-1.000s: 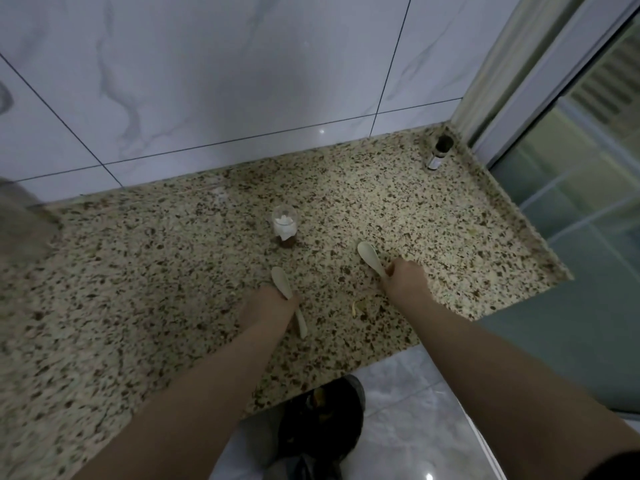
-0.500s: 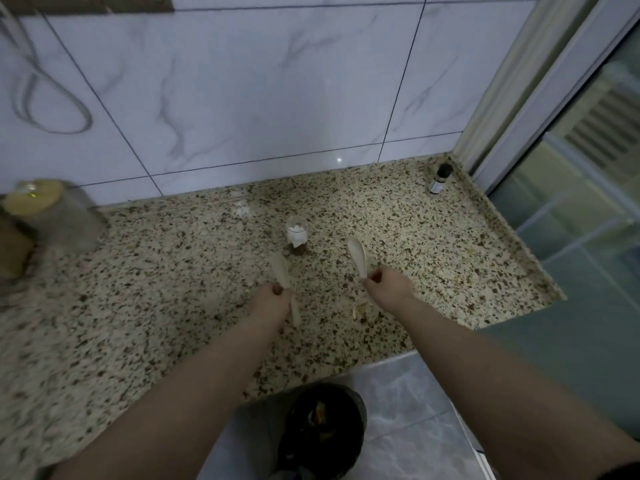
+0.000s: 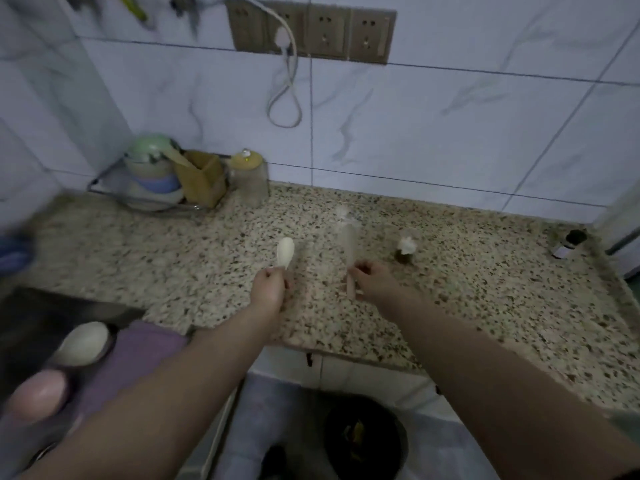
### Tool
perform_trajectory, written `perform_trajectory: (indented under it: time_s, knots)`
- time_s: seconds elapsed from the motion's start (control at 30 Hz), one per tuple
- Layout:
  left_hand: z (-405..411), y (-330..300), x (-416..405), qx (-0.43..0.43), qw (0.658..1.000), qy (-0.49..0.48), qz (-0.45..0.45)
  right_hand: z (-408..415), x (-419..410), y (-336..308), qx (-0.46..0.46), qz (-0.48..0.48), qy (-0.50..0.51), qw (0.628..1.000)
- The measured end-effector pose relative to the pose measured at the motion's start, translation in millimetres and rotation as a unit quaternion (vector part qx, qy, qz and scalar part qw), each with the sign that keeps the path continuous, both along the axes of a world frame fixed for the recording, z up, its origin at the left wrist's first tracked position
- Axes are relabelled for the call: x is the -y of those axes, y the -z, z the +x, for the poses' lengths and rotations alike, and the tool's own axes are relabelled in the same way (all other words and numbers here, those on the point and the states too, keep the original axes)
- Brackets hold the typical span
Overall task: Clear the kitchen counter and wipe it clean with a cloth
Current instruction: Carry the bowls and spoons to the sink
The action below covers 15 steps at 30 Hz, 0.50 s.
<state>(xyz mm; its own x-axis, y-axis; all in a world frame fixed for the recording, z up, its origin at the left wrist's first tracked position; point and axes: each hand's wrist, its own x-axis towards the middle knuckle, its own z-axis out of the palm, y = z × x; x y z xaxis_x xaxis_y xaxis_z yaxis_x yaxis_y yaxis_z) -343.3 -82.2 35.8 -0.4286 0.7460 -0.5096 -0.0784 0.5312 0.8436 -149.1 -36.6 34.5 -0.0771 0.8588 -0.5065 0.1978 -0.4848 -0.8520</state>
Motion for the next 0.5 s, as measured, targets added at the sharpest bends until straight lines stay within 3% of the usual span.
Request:
perform_trajectory:
  time_s: [0.23, 0.33, 0.5]
  knots:
    - [-117, -5, 68, 0.060, 0.986, -0.154, 0.014, -128, 18, -13, 0.095, 0.075, -0.151, 0.981]
    - [-173, -8, 103, 0.079, 0.971, -0.223, 0.024, -189, 25, -21, 0.091, 0.081, -0.205, 0.971]
    - [-261, 6, 168, 0.072, 0.962, -0.264, -0.001, -298, 55, -19, 0.120, 0.068, -0.275, 0.952]
